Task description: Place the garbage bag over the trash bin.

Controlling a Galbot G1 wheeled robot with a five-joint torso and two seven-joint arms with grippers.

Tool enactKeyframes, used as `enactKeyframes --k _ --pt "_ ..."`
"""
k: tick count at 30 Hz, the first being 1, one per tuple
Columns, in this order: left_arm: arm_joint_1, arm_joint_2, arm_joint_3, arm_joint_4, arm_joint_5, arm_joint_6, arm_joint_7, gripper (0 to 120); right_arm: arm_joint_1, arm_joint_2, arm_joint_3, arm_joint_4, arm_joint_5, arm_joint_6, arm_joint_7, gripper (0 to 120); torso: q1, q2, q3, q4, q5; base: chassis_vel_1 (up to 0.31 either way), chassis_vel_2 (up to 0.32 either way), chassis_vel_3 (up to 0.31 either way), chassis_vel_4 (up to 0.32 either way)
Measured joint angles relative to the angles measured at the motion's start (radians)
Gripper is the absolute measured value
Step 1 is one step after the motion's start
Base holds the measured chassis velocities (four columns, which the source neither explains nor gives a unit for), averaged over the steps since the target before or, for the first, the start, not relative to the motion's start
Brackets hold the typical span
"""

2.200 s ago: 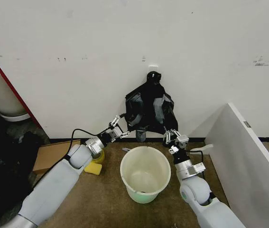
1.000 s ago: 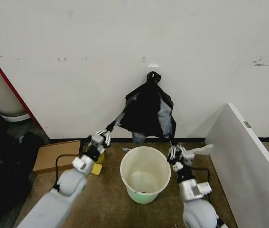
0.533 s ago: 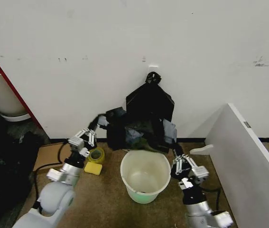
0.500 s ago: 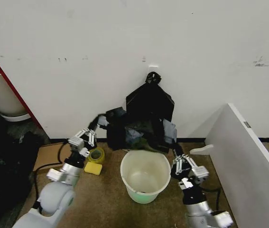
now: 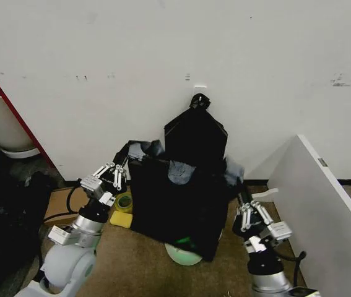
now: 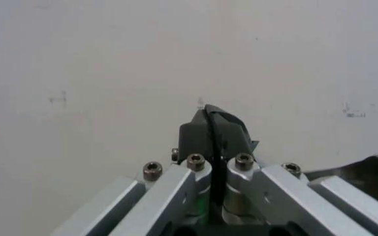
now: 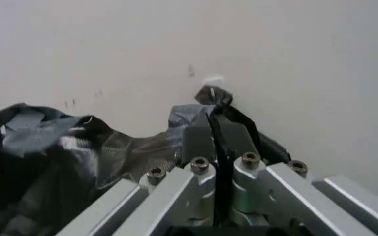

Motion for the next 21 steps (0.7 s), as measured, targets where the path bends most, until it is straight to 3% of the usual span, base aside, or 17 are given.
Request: enactKeyframes --k 10,21 --pt "-0.065 -0.023 0.065 0.098 -0.014 -0.003 0.021 0 0.106 0.021 0.028 -0.104 0.084 -0.01 -0.051 0 0.0 0.0 0.0 0.0001 -0.0001 0.0 0.0 0.0 0.0" --pt "-0.126 -0.023 0.08 0.116 -0.065 0.011 0.034 0 0.174 0.008 0.063 -0.115 0.168 -0.036 -0.087 0 0.0 0.0 0.0 0.0 0.0 0.0 0.0 0.0 0.0"
